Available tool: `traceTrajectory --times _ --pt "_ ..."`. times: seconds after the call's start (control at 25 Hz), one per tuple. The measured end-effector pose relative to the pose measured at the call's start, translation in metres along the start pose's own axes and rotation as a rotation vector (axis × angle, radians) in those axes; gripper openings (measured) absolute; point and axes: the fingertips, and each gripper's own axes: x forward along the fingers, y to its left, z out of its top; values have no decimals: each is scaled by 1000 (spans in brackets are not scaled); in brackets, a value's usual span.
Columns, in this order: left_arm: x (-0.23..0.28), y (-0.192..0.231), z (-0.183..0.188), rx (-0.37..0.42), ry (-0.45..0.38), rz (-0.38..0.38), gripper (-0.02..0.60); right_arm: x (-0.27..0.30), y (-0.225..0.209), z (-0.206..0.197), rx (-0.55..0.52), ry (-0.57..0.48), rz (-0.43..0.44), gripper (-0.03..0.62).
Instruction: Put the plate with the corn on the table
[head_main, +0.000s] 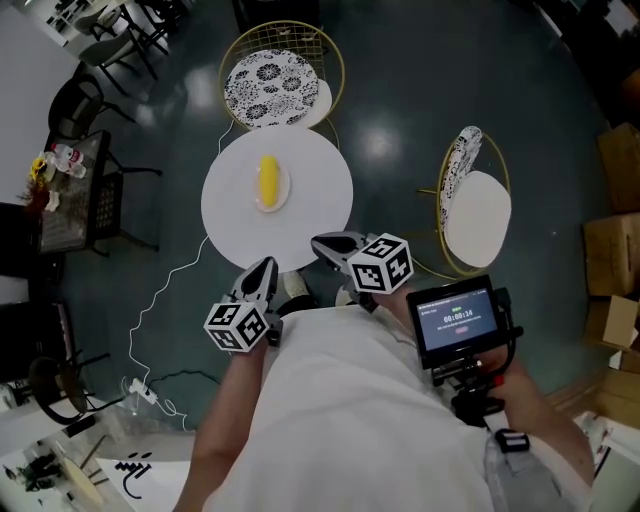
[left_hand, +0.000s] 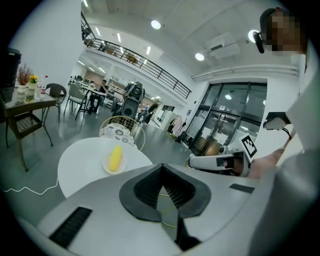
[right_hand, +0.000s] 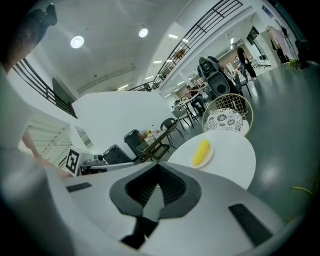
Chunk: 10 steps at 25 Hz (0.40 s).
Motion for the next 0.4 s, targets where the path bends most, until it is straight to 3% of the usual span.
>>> traceTrajectory --times 0.4 --pt "-7 4 2 -7 7 12 6 8 5 3 9 11 3 6"
